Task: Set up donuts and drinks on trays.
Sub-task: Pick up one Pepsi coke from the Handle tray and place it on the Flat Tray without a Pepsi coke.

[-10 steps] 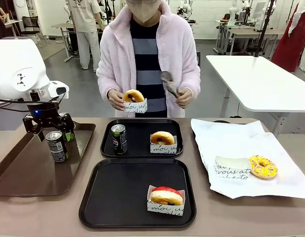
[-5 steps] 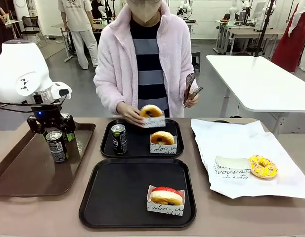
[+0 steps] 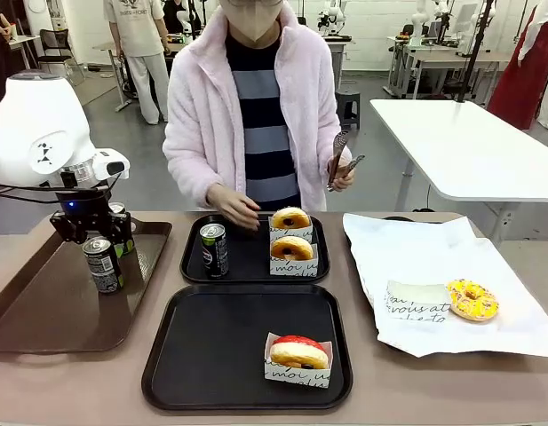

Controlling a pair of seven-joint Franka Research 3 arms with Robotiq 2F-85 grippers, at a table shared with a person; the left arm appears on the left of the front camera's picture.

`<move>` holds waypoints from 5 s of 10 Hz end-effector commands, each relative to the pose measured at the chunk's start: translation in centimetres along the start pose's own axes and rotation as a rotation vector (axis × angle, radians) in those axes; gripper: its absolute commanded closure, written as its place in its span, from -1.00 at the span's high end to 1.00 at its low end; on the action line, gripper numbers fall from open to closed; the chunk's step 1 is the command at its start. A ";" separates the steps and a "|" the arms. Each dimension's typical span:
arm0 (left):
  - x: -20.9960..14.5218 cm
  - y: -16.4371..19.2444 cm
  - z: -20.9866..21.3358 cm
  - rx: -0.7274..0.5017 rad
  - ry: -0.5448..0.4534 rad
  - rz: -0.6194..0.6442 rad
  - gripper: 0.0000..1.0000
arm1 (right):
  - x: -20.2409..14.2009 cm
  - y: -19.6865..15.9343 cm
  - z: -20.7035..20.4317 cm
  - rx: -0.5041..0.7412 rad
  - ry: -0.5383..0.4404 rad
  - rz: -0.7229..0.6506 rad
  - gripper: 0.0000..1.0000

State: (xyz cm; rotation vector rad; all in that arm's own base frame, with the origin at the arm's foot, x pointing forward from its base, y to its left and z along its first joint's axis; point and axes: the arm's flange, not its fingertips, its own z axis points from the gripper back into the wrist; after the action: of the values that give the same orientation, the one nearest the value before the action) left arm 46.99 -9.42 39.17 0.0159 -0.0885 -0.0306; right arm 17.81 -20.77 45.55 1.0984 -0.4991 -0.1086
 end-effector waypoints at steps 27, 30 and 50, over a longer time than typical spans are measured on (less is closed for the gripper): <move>-5.8 -20.8 17.4 -0.252 -0.091 -0.520 0.15 | 0.3 0.1 -0.1 0.028 -0.014 0.013 1.00; -7.2 -26.5 16.4 -0.229 -0.026 -0.676 0.15 | 0.3 0.1 -0.1 0.028 -0.014 0.013 1.00; -19.5 -18.4 19.0 -0.176 0.041 -0.764 0.15 | 0.3 0.1 -0.1 0.028 -0.014 0.013 1.00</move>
State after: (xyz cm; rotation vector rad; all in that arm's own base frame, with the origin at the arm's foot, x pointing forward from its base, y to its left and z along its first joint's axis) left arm 25.03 -27.15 55.74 -0.1383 -0.0136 -0.8093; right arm 17.84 -20.77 45.46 1.0998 -0.4952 -0.1094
